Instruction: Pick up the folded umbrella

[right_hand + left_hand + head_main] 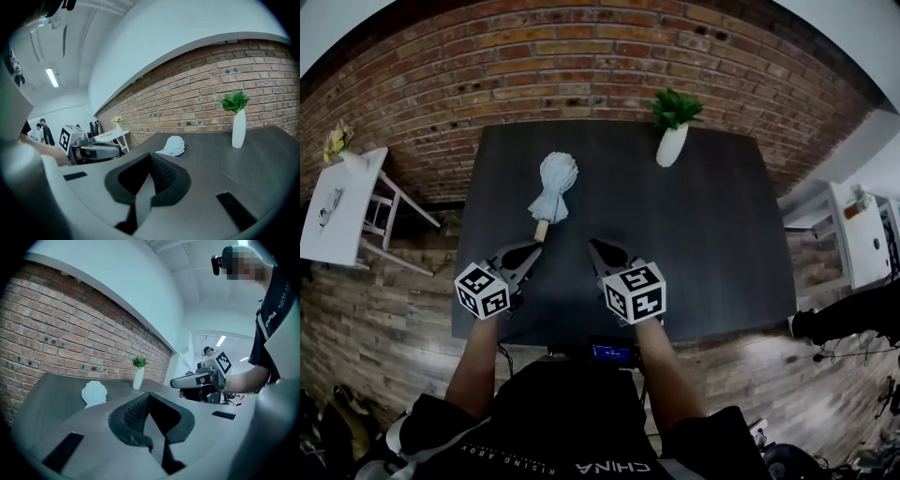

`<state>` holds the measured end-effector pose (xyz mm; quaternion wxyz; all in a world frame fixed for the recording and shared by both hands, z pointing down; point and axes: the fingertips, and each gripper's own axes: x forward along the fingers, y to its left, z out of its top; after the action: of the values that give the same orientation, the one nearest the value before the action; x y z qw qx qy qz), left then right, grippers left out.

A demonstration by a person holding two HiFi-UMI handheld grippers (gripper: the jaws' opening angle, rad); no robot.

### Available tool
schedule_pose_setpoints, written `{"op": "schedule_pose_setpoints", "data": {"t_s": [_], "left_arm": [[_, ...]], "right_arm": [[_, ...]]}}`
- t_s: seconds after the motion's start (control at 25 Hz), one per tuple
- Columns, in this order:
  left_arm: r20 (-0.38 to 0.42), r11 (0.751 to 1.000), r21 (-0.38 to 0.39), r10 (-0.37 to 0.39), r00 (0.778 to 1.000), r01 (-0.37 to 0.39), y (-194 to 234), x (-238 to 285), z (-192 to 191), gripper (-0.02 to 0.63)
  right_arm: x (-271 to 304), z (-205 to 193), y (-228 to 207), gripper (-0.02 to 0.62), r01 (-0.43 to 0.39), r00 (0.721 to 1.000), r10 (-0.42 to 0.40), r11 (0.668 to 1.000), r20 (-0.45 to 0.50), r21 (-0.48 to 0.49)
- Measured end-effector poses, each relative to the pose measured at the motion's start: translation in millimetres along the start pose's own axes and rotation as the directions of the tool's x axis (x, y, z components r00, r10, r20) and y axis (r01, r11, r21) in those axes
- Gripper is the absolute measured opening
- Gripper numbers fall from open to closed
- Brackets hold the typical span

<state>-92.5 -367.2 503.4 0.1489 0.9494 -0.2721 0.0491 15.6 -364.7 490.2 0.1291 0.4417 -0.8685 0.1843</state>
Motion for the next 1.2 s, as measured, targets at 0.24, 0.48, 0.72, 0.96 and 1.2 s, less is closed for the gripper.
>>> {"op": "schedule_pose_setpoints", "data": {"t_s": [0.24,0.48,0.72,0.96,1.2], "left_arm": [[-0.02,1.0,0.029,-0.006,1.0,0.006,-12,11,2,0.002],[-0.032,0.999,0.051,-0.016,0.999,0.017,-23,21,6,0.002],[-0.028,0.996,0.056,0.072,0.997,-0.07,-18,32,9,0.002],[-0.055,0.99,0.052,0.134,0.989,-0.131,-22,53,7,0.002],[-0.08,0.986,0.025,0.164,0.983,-0.162,4,66,17,0.002]], "right_arm": [[-4,-1,-7,0.008,-0.025,1.0,0.025,1.0,0.001,0.002],[-7,0,-13,0.008,-0.056,0.998,0.056,0.998,0.005,-0.004],[-14,1,-26,0.008,-0.088,0.996,0.088,0.995,-0.003,-0.046],[-20,0,-31,0.008,-0.163,0.987,0.163,0.986,0.004,-0.047],[-5,7,-38,0.008,-0.176,0.984,0.176,0.984,0.017,-0.025]]}}
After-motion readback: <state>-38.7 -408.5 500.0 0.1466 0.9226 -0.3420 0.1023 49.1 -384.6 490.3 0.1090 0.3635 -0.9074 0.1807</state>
